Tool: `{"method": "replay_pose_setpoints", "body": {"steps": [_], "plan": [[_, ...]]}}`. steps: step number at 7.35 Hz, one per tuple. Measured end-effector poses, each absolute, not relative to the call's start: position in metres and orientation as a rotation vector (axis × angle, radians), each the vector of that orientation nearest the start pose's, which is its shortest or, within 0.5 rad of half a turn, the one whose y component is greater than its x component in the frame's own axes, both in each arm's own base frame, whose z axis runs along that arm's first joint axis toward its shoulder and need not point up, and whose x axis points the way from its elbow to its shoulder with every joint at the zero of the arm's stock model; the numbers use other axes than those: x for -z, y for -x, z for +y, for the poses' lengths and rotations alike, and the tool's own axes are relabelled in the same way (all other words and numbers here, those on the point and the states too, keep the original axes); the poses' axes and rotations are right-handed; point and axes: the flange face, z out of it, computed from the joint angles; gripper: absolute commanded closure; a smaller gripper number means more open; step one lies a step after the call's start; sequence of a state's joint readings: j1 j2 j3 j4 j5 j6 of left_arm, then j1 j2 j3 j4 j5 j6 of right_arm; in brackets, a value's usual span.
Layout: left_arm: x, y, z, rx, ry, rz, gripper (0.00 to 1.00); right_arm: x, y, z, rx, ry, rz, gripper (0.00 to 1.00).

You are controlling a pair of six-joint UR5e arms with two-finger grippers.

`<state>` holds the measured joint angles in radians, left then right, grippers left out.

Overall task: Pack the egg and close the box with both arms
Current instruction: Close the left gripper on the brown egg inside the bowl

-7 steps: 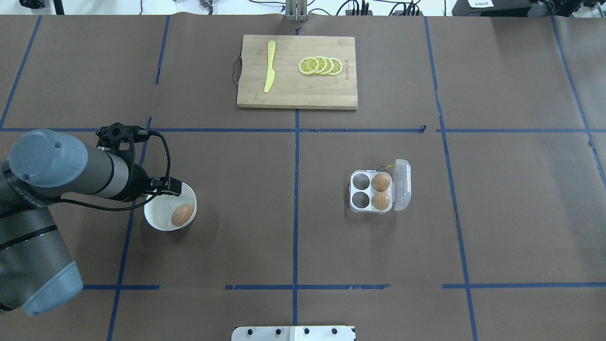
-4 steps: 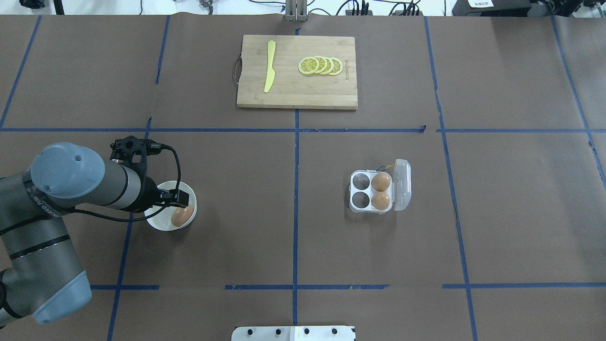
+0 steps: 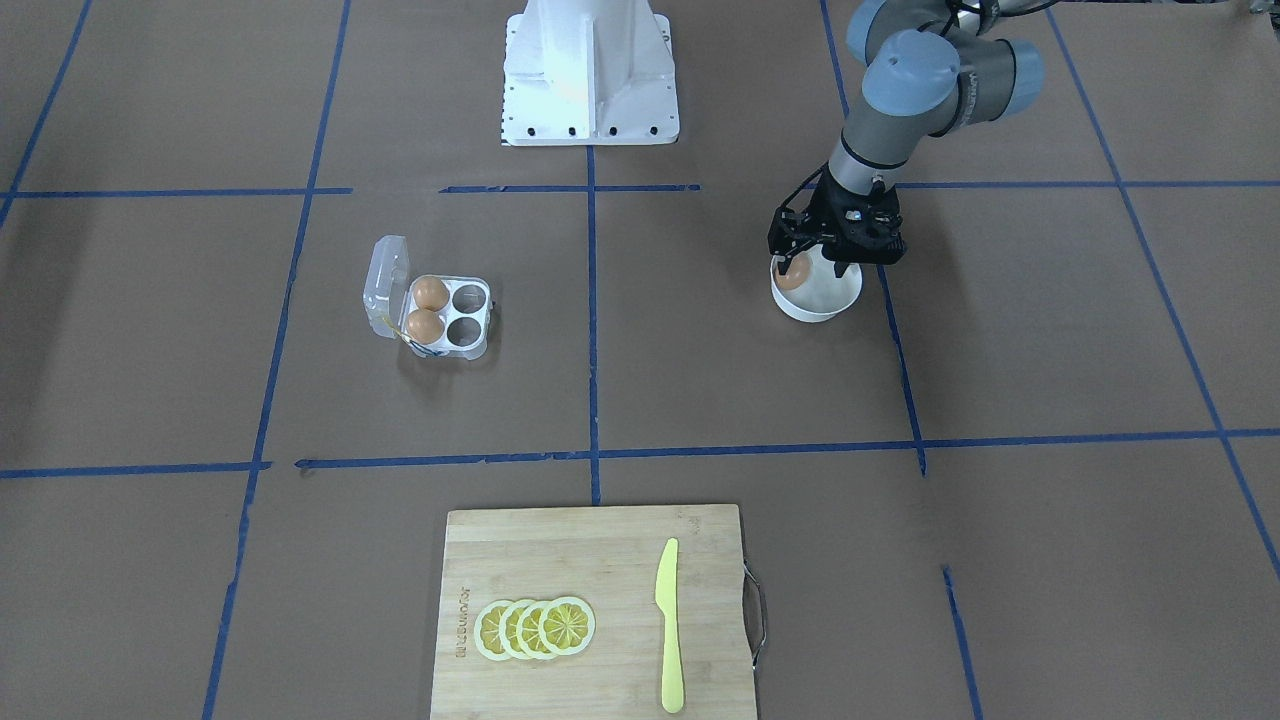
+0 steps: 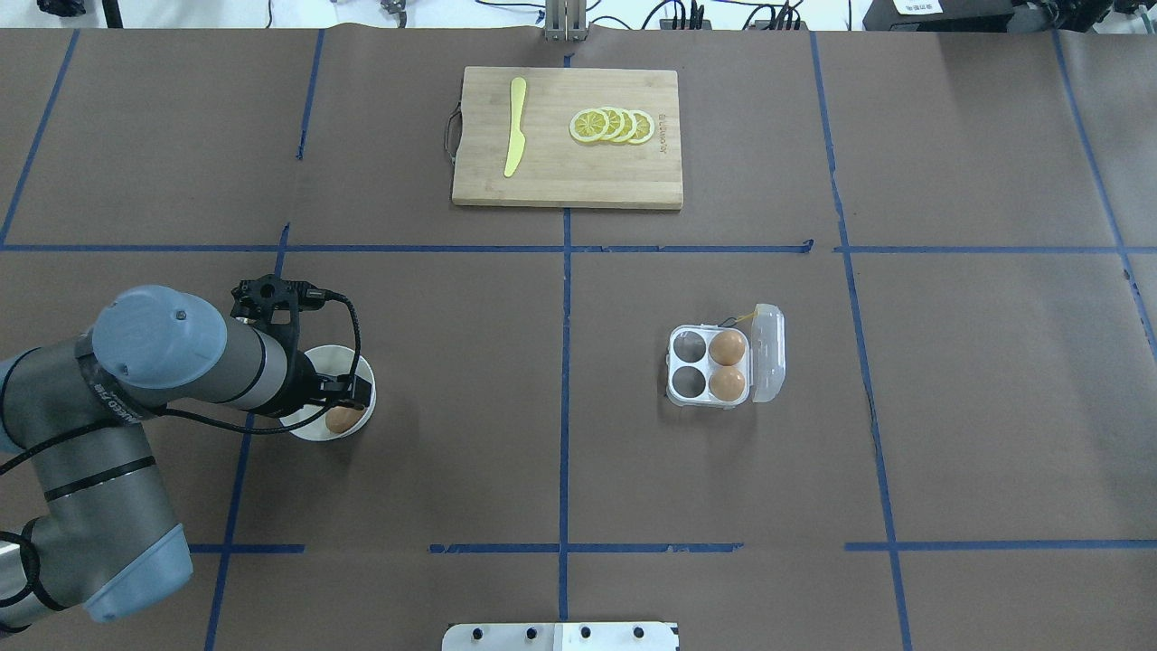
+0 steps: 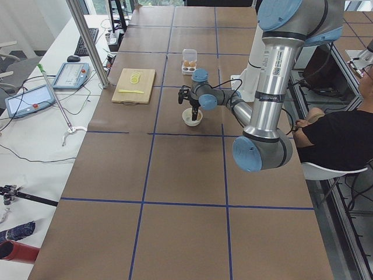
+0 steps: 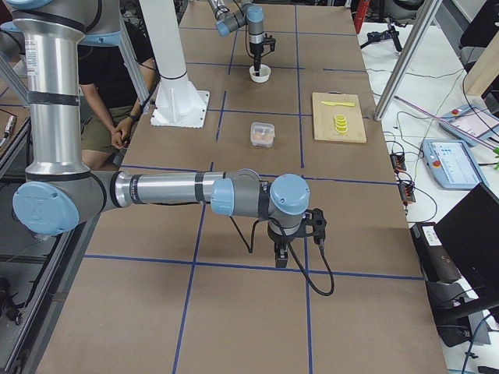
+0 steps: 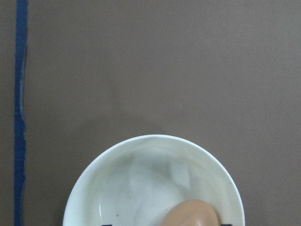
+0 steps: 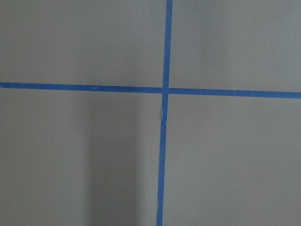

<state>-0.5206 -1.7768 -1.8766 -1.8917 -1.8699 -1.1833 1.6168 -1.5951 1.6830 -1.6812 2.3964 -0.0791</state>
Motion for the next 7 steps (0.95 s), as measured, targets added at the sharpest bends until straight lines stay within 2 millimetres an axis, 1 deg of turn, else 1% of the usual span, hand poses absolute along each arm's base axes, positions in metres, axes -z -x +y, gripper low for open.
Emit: {"method": "replay_pose_setpoints", "body": {"steps": [2,5,6,7], "plan": [[-0.3805,-0.4425,-0.3724,-0.001,-0.105,0.859,0.24,-0.6204,-0.082,-0.4753,0.023,-0.034,-0.826,0.0],[-0.3815,-0.4436,-0.3715,-0.001,-0.101,0.858,0.26,-0.6178,-0.0817,-0.4749,0.024,-0.039,-0.829,0.0],[-0.3831,-0.4443,-0.3714,-0.001,-0.099,0.855,0.29,-0.618,-0.0814,-0.4745,0.024,-0.038,-0.834,0.0],[-0.3853,-0.446,-0.3713,-0.001,-0.096,0.851,0.36,-0.6187,-0.0812,-0.4743,0.024,-0.037,-0.837,0.0]]}}
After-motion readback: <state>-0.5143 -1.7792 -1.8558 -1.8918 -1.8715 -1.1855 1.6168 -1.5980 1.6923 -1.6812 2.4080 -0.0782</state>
